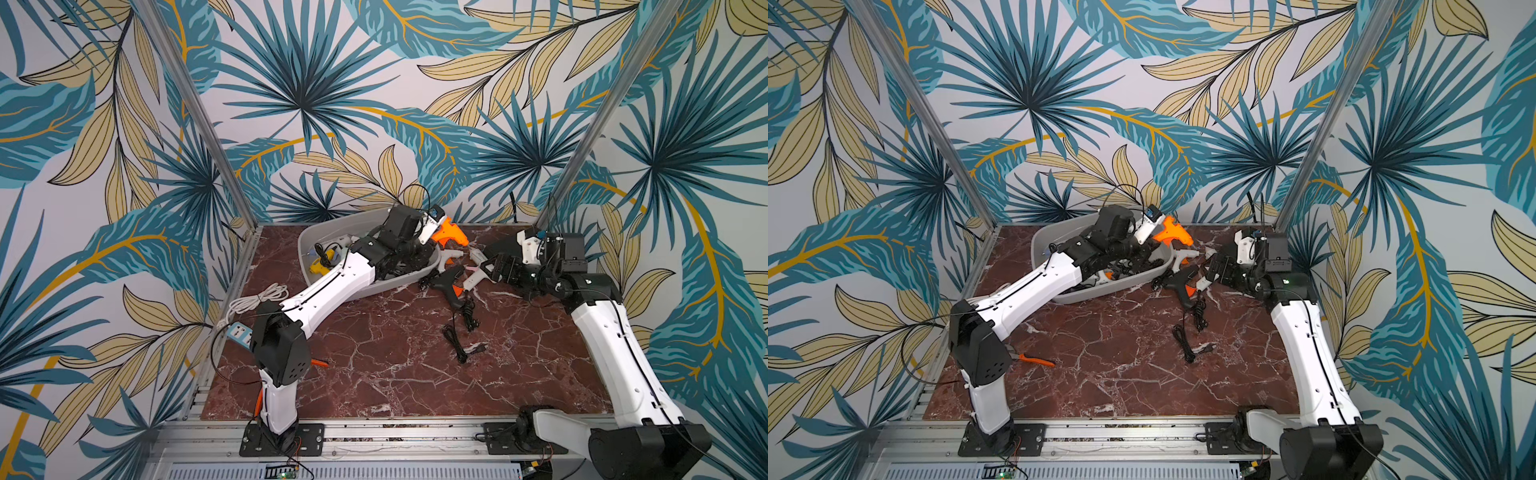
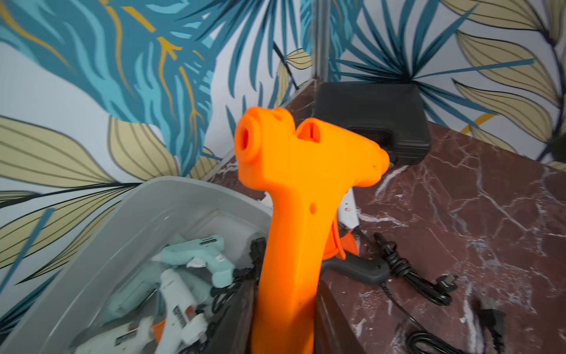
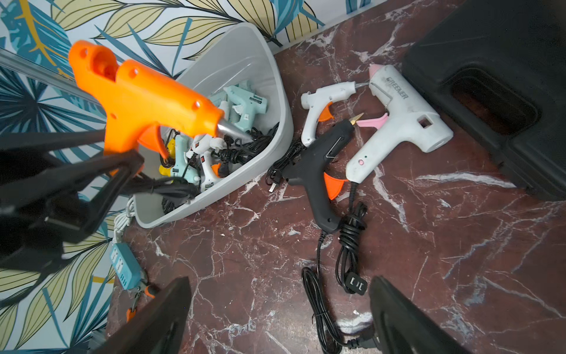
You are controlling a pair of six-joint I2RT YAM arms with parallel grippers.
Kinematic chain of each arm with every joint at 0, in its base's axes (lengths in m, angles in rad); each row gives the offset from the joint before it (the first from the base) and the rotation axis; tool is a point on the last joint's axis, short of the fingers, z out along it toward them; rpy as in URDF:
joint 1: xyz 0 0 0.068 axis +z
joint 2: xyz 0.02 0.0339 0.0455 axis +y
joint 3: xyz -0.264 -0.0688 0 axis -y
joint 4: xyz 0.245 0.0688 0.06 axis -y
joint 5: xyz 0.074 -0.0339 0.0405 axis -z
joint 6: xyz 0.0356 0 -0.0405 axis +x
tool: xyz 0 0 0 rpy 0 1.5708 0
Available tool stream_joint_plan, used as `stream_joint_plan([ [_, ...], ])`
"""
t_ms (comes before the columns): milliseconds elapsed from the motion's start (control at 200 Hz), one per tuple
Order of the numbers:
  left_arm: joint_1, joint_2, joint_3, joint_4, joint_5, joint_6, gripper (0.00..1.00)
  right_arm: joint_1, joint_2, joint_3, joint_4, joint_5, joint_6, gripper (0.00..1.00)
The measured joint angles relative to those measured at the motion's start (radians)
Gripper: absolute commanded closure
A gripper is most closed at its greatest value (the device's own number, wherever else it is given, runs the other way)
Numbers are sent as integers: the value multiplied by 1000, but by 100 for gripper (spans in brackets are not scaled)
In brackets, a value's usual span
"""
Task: Put the hot melt glue gun into the storage box
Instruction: Place the hot melt adhesive gun in the storage box.
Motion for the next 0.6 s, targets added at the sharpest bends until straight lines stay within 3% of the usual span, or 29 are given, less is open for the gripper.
stream_joint_plan([
  [300, 135, -20, -11, -4, -394, 108, 100, 0, -24, 0, 1, -14, 71, 3],
  [601, 238, 95, -47, 137, -737, 365, 100, 0, -53, -18, 11, -36, 103, 3],
])
